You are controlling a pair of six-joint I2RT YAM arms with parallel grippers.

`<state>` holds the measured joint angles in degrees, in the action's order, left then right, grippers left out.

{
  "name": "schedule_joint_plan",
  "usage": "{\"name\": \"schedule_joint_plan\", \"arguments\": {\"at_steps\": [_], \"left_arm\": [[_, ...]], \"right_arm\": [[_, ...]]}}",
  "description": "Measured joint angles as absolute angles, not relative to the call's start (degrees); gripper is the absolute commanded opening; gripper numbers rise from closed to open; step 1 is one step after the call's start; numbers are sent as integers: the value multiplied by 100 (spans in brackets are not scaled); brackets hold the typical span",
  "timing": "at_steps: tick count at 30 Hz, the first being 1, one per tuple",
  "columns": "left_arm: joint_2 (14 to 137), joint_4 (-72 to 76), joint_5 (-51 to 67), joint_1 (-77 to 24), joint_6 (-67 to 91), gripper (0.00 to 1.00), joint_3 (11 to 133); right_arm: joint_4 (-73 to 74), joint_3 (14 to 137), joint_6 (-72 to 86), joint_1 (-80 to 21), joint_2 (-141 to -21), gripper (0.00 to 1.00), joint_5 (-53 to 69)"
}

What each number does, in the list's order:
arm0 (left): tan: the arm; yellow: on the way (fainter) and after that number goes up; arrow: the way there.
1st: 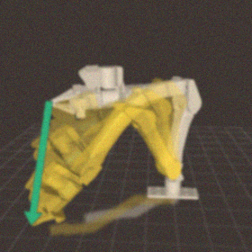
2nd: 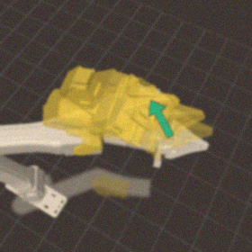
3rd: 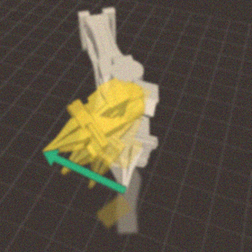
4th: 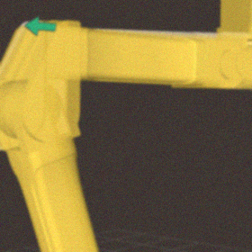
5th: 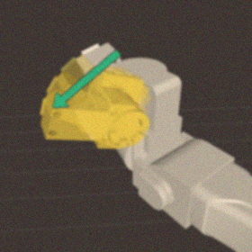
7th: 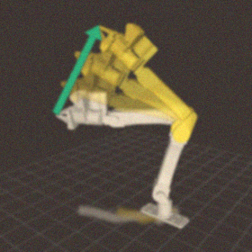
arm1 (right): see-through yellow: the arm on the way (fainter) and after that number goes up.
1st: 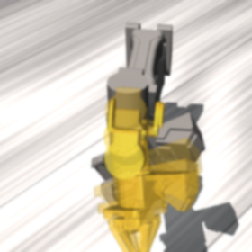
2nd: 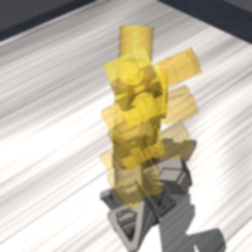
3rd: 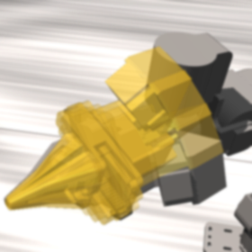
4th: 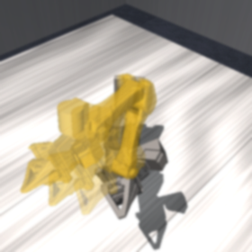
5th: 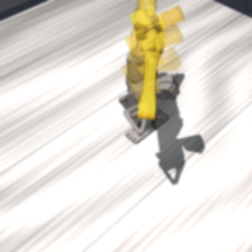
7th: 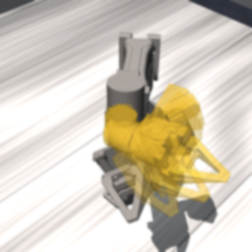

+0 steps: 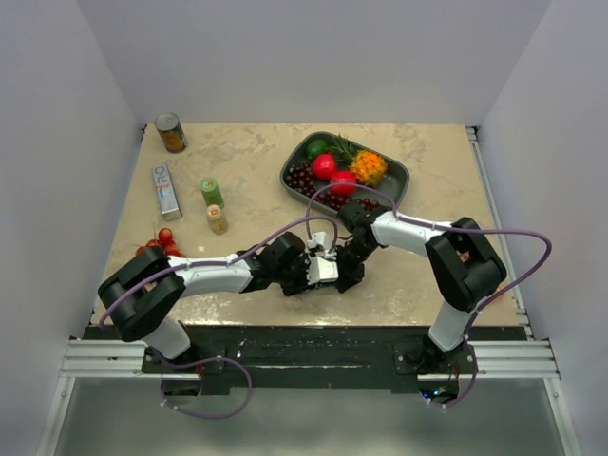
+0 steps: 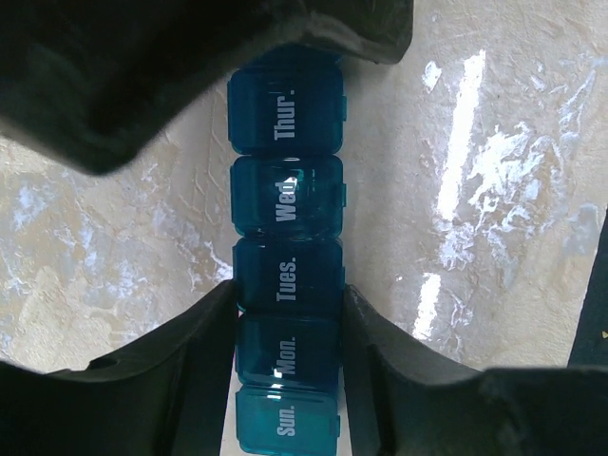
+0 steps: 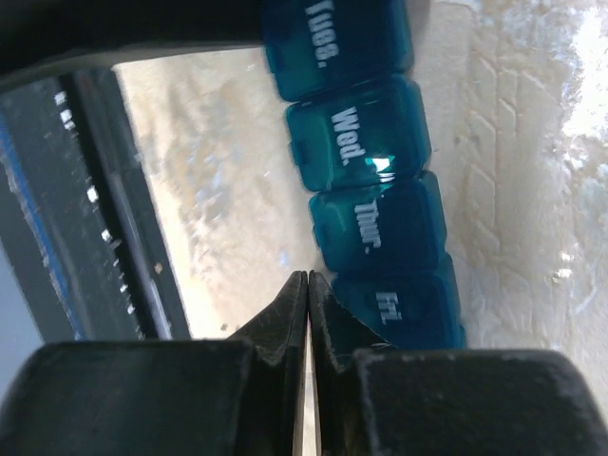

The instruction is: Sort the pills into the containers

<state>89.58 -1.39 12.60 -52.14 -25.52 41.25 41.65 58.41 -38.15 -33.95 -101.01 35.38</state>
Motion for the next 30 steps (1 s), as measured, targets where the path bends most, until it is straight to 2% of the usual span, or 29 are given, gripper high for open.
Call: {"name": "schedule_joint_plan", "arguments": {"at_steps": [9,16,18,19,20,24,25,26,27,28,29,30], "left_arm": [[8958,-178,1321,-5229,-2550,0,4143],[8962,-220,1299,-5227,-2495,1,4169],[8962,-228,1278,-5227,-2456,9,4176],[8962,-231,1262,-5227,-2436,26,4180],[8962,-231,1229,-5227,-2401,33,4180],[8962,-322,1026,-5227,-2196,53,4259],[8960,-373,987,-5227,-2152,64,4298],[8956,-412,956,-5225,-2128,71,4335],[8943,-462,913,-5225,-2032,74,4390],[8906,-482,893,-5225,-2018,83,4423],[8833,-517,869,-5225,-1949,86,4451],[8724,-539,856,-5225,-1894,93,4471]], "right_arm": [[4967,6458,-4613,-2998,-9408,9,4042],[4783,6388,-4525,-2827,-9260,11,4128],[4672,6254,-4434,-2825,-9260,13,4115],[4648,6208,-4390,-2814,-9260,13,4108],[4622,6178,-4351,-2790,-9260,15,4110],[4536,6169,-4257,-2475,-9205,24,4154],[4534,6169,-4248,-2349,-9139,26,4156],[4530,6169,-4237,-2235,-9048,29,4154],[4525,6169,-4224,-2121,-8934,31,4152],[4519,6169,-4215,-2038,-8809,36,4143],[4510,6167,-4204,-1966,-8643,38,4125],[4510,6167,-4195,-1914,-8473,41,4101]]}}
